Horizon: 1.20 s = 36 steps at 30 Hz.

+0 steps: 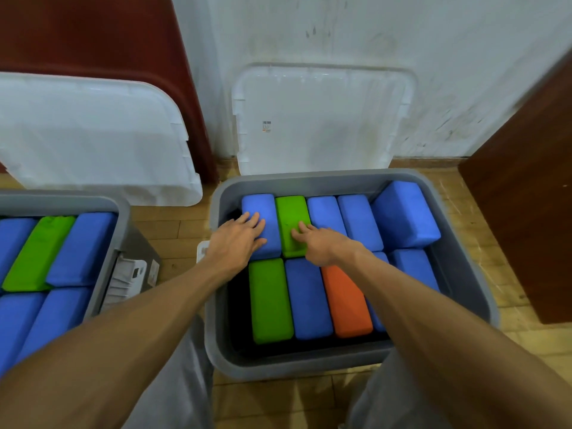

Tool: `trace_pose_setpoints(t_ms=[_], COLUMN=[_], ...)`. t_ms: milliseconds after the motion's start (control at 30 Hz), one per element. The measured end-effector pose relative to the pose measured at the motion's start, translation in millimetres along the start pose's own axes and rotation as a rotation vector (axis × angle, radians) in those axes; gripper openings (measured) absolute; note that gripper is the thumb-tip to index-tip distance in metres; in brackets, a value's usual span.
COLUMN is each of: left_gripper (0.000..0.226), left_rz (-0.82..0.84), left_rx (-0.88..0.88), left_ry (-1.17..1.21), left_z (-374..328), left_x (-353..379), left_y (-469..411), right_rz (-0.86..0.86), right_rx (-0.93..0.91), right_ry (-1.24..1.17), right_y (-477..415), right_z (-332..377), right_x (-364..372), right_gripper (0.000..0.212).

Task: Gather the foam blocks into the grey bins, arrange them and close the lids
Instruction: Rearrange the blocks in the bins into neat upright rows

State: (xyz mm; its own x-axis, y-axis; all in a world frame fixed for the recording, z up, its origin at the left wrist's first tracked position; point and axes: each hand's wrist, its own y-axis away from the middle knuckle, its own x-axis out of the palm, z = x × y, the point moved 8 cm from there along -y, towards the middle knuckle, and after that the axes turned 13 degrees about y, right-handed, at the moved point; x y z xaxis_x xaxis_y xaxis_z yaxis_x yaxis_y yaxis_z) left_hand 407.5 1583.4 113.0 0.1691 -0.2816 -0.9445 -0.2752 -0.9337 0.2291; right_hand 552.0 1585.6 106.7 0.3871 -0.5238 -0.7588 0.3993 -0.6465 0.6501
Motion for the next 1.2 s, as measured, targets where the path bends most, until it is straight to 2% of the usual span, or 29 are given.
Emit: trace_pose_setpoints(t_ms=[133,267,333,400,467,633,800,933,1200], left_gripper=[0.049,0.037,0.037,0.047,0.048,0.049,0.068,0.082,0.091], left_rz=[0.002,0.055,0.034,0.005,-0.006,0.063,0.172,0.226,0.121], left_rx=[-0.003,-0.050,-0.065,-0.038,0.032,0.185,0.212,0.153,0.175], left_ry=[-0.087,-0.059,0.048,0.233,0.344,0.395,0.271,0.179,0.136], left_z=[-14.4,-18.9,-29.3,-51.4,-82.8,-159.2,-203.5,-199.8,-178.6], left_x=[1.4,-6.7,-12.5,-12.4,-9.0,5.3,31.2,53.5,59.4], left_y=[-9.7,-9.9,-9.6,-8.7,-12.2,-35.9,-62.1,-73.1,-68.8], right_rz=[-0.033,-0.117,-0.207,-0.282,-0.348,-0.437,-0.268,-0.283,-0.278], right_rx=[0.046,0.157,0.219,0.275,0.343,0.557,0.468,0.379,0.352], right_ry=[-0.131,-0.311,-0.348,-0.363,-0.348,-0.393,-0.389,-0.338,-0.272], right_y=[10.5,21.6,30.9,45.6,64.0,108.0,105.1,94.2,86.0], right_z=[-3.5,-19.1,-38.3,-64.0,-95.8,-176.1,-195.1,-181.9,-168.5], right_x=[-2.8,0.5,-1.8,-5.9,-9.8,5.7,40.2,46.8,54.9], right_gripper=[0.058,0.043,0.036,0.043,0.044,0.051,0.061,0.064,0.068])
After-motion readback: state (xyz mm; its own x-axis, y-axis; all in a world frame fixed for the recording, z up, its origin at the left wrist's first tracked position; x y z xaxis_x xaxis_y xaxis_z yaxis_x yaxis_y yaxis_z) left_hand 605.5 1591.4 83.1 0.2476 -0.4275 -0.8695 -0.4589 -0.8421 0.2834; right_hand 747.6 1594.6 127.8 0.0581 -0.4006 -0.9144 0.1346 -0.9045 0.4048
